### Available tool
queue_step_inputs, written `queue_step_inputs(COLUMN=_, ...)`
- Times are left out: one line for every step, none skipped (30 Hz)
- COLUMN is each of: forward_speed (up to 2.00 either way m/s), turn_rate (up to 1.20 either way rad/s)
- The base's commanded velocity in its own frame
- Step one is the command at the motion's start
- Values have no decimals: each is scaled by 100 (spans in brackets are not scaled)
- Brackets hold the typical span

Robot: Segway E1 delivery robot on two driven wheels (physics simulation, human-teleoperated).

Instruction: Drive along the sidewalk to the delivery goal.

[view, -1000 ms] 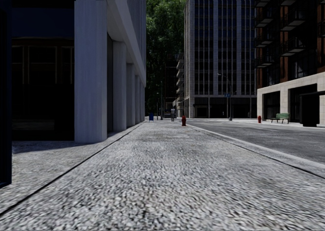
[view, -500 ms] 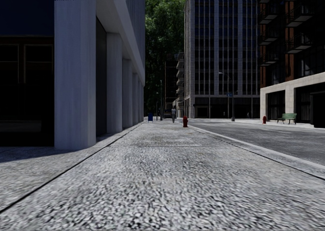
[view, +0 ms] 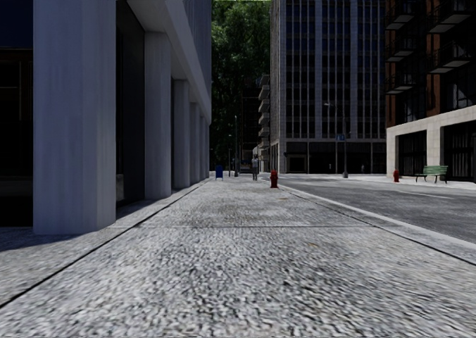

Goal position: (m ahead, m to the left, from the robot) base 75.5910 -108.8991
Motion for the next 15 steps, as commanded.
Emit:
queue_step_inputs(forward_speed=195, turn_rate=0)
queue_step_inputs(forward_speed=195, turn_rate=0)
queue_step_inputs(forward_speed=195, turn_rate=0)
queue_step_inputs(forward_speed=195, turn_rate=0)
queue_step_inputs(forward_speed=195, turn_rate=0)
queue_step_inputs(forward_speed=195, turn_rate=0)
queue_step_inputs(forward_speed=195, turn_rate=0)
queue_step_inputs(forward_speed=195, turn_rate=0)
queue_step_inputs(forward_speed=195, turn_rate=0)
queue_step_inputs(forward_speed=195, turn_rate=0)
queue_step_inputs(forward_speed=195, turn_rate=0)
queue_step_inputs(forward_speed=195, turn_rate=0)
queue_step_inputs(forward_speed=195, turn_rate=0)
queue_step_inputs(forward_speed=195, turn_rate=0)
queue_step_inputs(forward_speed=195, turn_rate=0)
